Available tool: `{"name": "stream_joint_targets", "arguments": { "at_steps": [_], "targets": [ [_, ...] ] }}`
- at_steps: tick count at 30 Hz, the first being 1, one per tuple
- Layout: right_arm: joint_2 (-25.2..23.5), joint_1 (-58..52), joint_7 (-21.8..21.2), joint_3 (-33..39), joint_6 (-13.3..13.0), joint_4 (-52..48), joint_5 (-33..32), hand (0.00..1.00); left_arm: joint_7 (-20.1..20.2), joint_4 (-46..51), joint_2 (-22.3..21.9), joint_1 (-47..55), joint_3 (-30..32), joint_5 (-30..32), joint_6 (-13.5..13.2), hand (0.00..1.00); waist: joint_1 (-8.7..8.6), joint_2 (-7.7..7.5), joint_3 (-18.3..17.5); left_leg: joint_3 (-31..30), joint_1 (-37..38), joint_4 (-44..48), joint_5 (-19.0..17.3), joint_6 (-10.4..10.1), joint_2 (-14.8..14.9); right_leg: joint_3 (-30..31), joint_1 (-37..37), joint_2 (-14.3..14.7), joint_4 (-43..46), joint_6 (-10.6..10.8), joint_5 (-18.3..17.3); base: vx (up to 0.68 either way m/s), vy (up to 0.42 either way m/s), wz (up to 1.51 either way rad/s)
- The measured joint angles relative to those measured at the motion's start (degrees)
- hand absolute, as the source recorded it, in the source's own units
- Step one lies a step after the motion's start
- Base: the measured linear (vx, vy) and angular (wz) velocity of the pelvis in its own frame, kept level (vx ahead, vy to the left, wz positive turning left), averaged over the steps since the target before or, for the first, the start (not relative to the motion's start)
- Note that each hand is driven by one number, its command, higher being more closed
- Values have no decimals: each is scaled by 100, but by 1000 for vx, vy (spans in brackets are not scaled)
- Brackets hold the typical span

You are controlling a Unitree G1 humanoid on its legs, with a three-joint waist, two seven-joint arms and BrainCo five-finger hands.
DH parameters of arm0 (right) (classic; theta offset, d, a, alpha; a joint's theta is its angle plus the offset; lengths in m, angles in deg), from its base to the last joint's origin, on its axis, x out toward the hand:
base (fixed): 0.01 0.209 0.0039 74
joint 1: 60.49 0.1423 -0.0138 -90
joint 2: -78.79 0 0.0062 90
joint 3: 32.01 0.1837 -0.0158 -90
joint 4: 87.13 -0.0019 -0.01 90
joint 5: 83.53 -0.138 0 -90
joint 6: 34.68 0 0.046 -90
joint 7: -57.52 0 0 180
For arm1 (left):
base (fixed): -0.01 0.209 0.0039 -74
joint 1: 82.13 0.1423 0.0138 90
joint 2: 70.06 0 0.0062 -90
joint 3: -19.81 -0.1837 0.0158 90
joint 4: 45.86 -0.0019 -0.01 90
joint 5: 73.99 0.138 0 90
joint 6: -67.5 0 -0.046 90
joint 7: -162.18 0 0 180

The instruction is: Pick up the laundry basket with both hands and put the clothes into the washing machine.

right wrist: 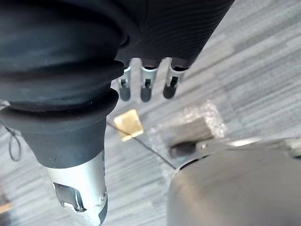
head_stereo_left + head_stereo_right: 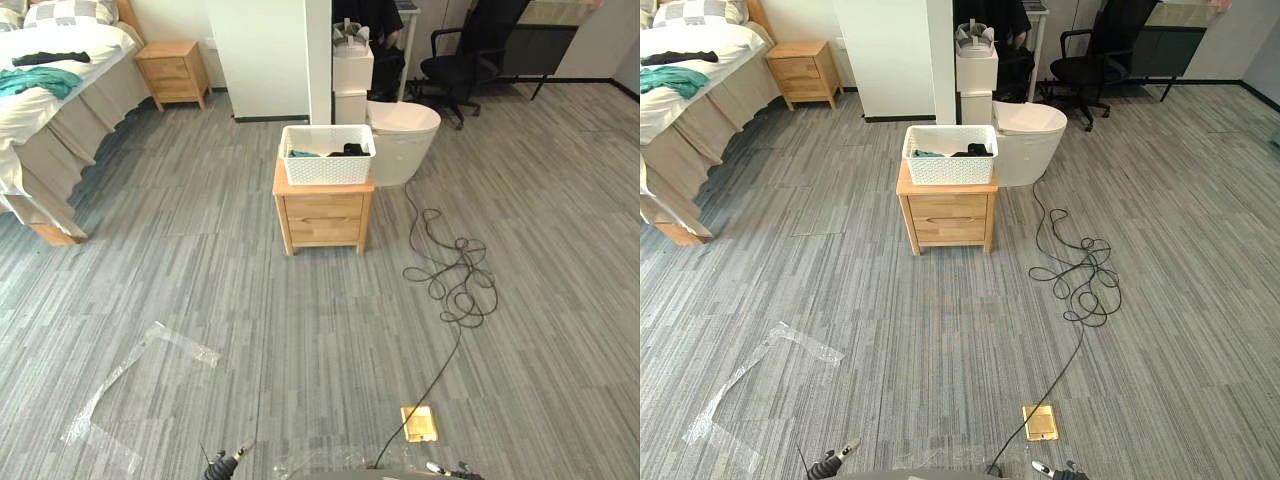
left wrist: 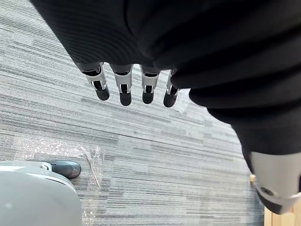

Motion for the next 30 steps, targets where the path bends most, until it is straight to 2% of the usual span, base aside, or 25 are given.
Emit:
{"name": "stream_joint_targets", "arguments": {
  "at_steps": [8, 30],
  "targets": [
    [-228, 280, -9, 6, -22, 1, 9, 0, 130, -22, -239, -202, -44, -213, -50, 0, 2, 23, 37, 47, 78, -55, 1, -4, 0, -17, 86, 2, -94, 90, 19, -10, 2, -1],
    [-243, 383, -11, -2, -18, -3, 9, 0, 251, -41, -173, -208, -320, -395, -94, 0, 0, -13, 75, 27, 130, -101, 4, -9, -5, -139, 148, -2, -118, 86, 21, -31, -1, 1]
  ]
}}
